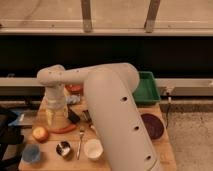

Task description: Place pepper in paper cup

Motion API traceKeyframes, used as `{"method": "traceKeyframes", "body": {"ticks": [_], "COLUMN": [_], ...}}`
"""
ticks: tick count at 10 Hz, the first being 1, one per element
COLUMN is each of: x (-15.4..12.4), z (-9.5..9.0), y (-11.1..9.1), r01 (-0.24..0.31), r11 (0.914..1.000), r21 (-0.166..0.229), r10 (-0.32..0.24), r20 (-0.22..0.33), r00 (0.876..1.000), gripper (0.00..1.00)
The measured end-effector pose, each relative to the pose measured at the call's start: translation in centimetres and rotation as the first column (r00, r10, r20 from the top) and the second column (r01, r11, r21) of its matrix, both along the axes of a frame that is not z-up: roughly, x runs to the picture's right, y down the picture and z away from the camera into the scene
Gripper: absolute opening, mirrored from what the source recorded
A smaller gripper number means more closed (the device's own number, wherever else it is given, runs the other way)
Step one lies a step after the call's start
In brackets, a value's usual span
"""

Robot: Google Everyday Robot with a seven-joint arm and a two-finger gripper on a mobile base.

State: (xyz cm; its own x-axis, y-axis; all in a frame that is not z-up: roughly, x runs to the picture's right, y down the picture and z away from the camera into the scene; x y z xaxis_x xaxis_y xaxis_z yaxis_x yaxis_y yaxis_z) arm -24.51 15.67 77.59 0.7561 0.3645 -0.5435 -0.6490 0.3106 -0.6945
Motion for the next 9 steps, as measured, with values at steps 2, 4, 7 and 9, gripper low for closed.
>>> {"method": "traceKeyframes", "body": {"ticks": [2,4,7,9], "x": [-0.9,-0.3,0.0,0.1], "z": [0.5,0.5,0.1,0.3], "y": [1.1,2.0,3.2,4.0], "r01": [0.018,0.007,-0.011,-0.009], "r11": [0.9994,0.999,0.9983,0.9974], "r21": [-0.029,-0.044,-0.058,-0.072], "r10": [-0.018,-0.006,0.011,0.01], "r20": [0.013,0.01,0.01,0.009], "r00": [1.0,1.0,1.0,1.0], "gripper": [0.62,0.62,0.62,0.62]}}
